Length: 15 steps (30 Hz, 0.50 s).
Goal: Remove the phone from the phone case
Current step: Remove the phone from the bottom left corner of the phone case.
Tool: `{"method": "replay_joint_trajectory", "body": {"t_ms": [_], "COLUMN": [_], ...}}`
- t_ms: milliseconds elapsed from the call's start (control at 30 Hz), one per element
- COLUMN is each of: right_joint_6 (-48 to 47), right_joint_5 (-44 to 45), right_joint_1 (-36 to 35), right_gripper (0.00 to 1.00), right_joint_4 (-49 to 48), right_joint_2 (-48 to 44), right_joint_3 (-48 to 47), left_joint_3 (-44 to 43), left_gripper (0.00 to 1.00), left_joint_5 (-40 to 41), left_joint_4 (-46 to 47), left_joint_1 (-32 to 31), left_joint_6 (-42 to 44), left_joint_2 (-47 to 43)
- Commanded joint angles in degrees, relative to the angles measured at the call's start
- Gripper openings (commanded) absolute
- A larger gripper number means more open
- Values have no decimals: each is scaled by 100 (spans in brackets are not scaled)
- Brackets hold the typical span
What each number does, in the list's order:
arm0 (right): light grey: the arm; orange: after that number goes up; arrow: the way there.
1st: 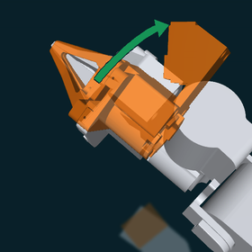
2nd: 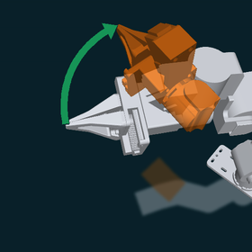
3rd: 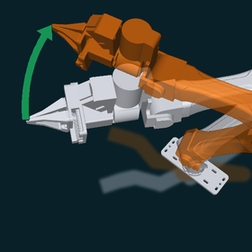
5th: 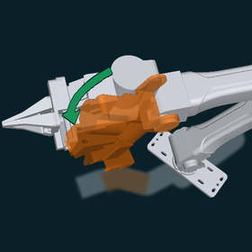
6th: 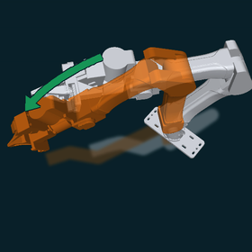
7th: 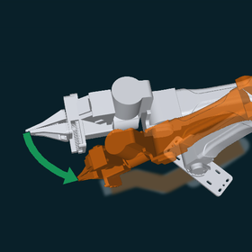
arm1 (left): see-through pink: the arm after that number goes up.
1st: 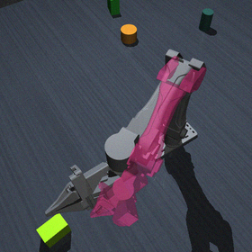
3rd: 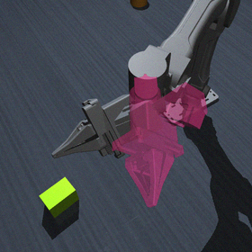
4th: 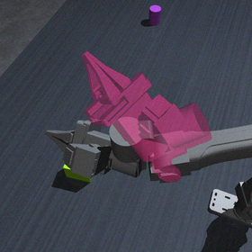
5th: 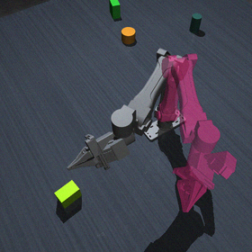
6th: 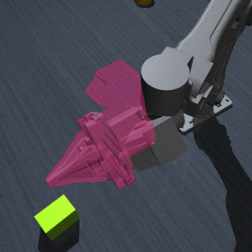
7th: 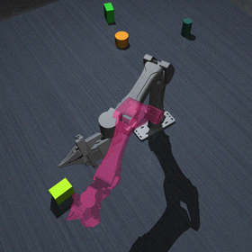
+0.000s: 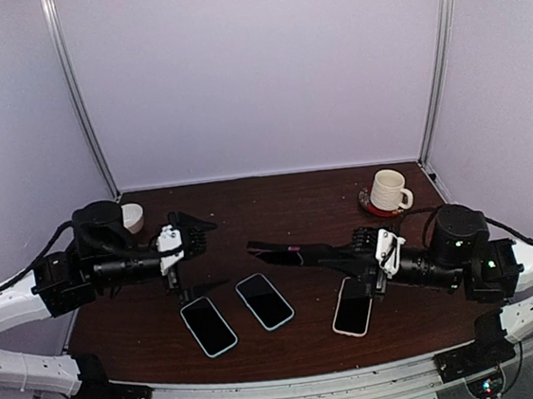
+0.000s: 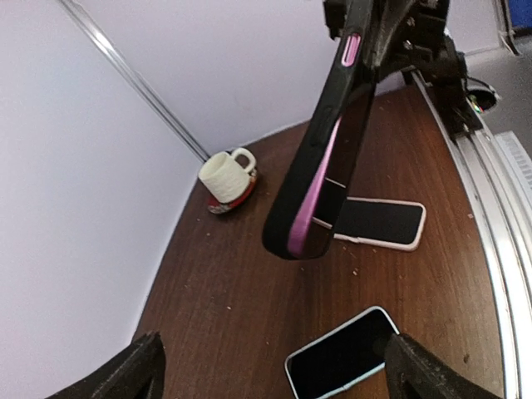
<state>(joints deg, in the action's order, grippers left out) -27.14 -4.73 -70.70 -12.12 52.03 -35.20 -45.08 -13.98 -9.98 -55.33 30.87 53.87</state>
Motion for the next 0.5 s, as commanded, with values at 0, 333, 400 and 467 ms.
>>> {"method": "replay_joint_trajectory", "body": {"t_ms": [0, 333, 400, 467], "right_joint_6": [1899, 3919, 4074, 4146], "right_joint_5": [1236, 2018, 1763, 1407], "right_joint_1": [-14, 2, 14, 16], "right_gripper": [0, 0, 0, 0], "right_joint_4": [-1862, -712, -564, -490], "right_joint_2": [-12, -183, -258, -347], "right_joint_3": [-13, -1030, -1172, -1266], "left_joint_3": [139, -293, -372, -178], "left_gripper": [92, 70, 66, 65], "left_joint_5": [-243, -1386, -1380, -1483], "left_joint_4": [1729, 2592, 2740, 3499], "left_joint_1": [224, 274, 281, 276], "left_joint_6": [-1409, -3460, -3999, -4564], "left_joint_2": [-226, 248, 484, 616]}}
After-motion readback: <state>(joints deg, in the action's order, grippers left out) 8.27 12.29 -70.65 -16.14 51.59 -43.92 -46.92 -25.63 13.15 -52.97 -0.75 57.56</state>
